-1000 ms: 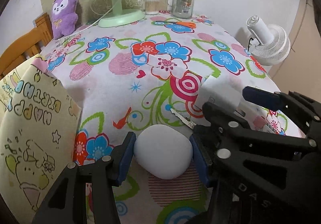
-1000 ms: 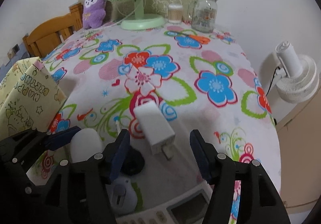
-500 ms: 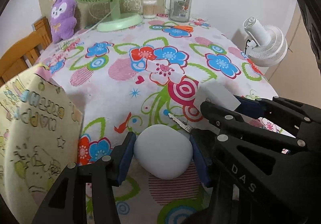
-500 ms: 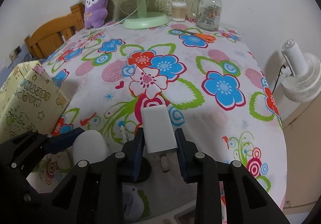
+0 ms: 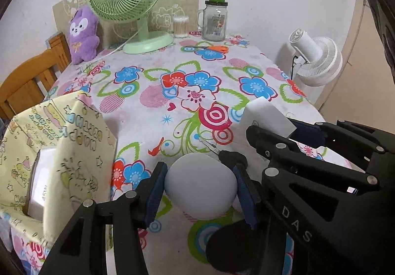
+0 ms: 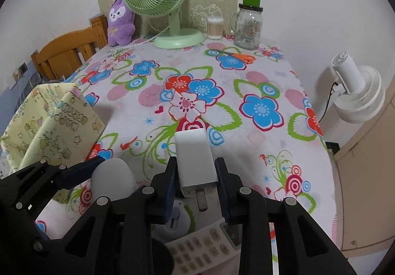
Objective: Organize rigid objects
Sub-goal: 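Lift the white oval object and charger cube and carry both toward the yellow box, then lower the oval object into the box and open the left gripper while the right releases the cube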
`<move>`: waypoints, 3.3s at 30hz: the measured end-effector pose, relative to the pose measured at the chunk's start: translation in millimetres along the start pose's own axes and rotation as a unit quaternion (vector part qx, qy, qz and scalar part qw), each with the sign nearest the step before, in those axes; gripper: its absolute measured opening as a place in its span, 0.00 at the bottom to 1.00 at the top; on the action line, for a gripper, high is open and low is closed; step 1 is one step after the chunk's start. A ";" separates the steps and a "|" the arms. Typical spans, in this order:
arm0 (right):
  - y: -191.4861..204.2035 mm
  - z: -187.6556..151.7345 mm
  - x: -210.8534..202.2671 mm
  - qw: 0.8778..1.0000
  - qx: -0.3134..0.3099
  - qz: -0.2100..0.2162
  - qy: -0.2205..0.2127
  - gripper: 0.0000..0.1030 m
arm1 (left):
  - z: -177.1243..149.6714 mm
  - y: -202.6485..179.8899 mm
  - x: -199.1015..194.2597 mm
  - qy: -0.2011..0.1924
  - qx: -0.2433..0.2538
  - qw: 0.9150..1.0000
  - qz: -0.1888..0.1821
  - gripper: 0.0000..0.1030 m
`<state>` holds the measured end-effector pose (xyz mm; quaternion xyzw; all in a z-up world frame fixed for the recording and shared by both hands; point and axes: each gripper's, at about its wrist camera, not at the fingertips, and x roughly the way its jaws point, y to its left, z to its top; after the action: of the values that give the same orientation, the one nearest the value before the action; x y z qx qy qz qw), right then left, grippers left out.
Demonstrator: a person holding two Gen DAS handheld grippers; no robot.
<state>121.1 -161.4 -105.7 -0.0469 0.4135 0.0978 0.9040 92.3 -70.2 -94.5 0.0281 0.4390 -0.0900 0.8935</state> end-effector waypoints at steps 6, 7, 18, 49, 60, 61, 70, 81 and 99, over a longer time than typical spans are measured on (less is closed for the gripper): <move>6.5 -0.9 -20.9 1.000 0.004 -0.004 -0.006 0.31 | -0.7 -2.0 -20.0 -0.010 0.009 1.000 0.002 0.55; 8.0 -1.0 -23.9 1.000 0.003 -0.007 -0.007 0.32 | -0.9 -1.9 -23.4 -0.011 0.011 1.000 0.002 0.55; 22.2 -3.7 -48.0 1.000 -0.003 -0.022 -0.004 0.32 | -6.3 -0.4 -45.4 -0.012 0.024 1.000 0.008 0.55; 91.1 43.7 -54.7 0.998 -0.059 -0.002 0.013 0.31 | 12.9 70.9 -76.9 0.001 0.006 0.999 0.041 0.55; 128.4 67.4 -40.4 0.996 -0.083 0.012 0.014 0.31 | 19.6 113.2 -77.2 0.001 -0.010 0.999 0.047 0.55; 131.5 69.1 -39.5 0.996 -0.086 0.012 0.014 0.31 | 20.4 117.1 -76.9 0.002 -0.011 0.999 0.047 0.55; 161.1 78.9 -22.5 0.993 -0.108 0.016 0.036 0.31 | 19.8 147.5 -70.8 0.023 -0.016 0.998 0.049 0.55; 190.7 83.0 -6.7 0.990 -0.128 0.020 0.057 0.31 | 12.0 178.7 -66.0 0.037 -0.035 0.998 0.035 0.55; 211.9 74.4 37.5 0.987 -0.122 0.030 0.102 0.28 | -1.0 206.2 -31.8 0.071 -0.049 0.996 0.021 0.55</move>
<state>154.3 63.0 -86.3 -0.1543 0.4893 0.1694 0.8415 110.7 136.8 -76.0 -0.0002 0.5048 -0.0469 0.8620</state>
